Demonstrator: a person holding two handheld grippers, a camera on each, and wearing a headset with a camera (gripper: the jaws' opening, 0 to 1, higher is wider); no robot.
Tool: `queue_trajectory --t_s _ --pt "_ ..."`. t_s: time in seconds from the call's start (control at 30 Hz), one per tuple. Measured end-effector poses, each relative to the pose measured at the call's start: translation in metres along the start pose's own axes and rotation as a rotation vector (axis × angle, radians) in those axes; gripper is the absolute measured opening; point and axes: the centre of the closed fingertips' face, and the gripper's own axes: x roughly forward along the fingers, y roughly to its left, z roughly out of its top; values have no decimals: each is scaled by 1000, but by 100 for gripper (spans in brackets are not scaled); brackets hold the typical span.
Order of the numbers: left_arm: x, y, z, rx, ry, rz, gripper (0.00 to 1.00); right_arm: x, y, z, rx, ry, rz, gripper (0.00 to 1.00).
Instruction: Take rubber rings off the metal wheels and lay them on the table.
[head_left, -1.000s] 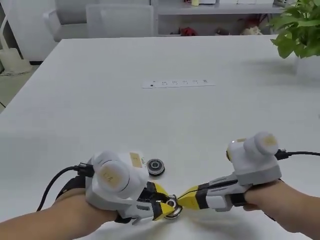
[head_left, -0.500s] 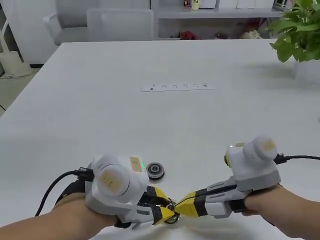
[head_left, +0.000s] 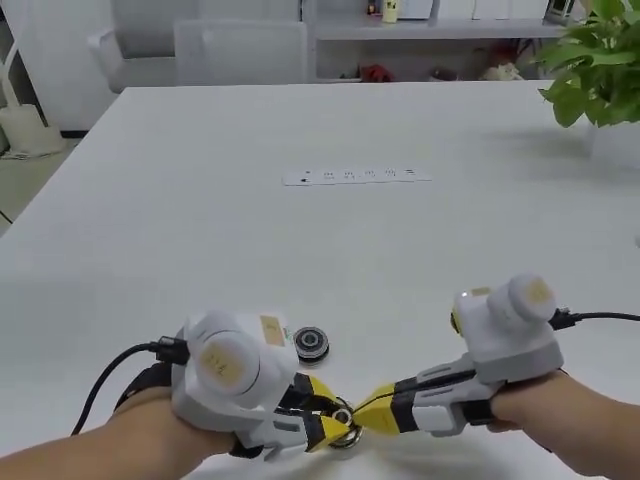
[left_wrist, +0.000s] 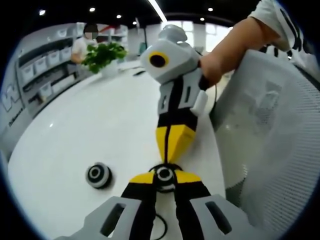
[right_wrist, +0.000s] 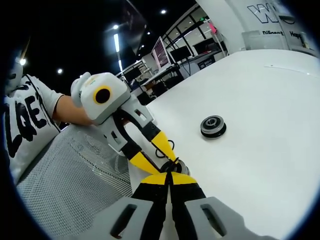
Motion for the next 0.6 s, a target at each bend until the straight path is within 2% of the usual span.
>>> queue_trajectory --t_s 0.33,0.6 --pt "-8 -2 5 2 -20 -26 16 -3 -2 3 1 -10 -6 0" --pt "-19 -7 9 15 -33 -46 23 -5 -1 5 4 -15 -3 0"
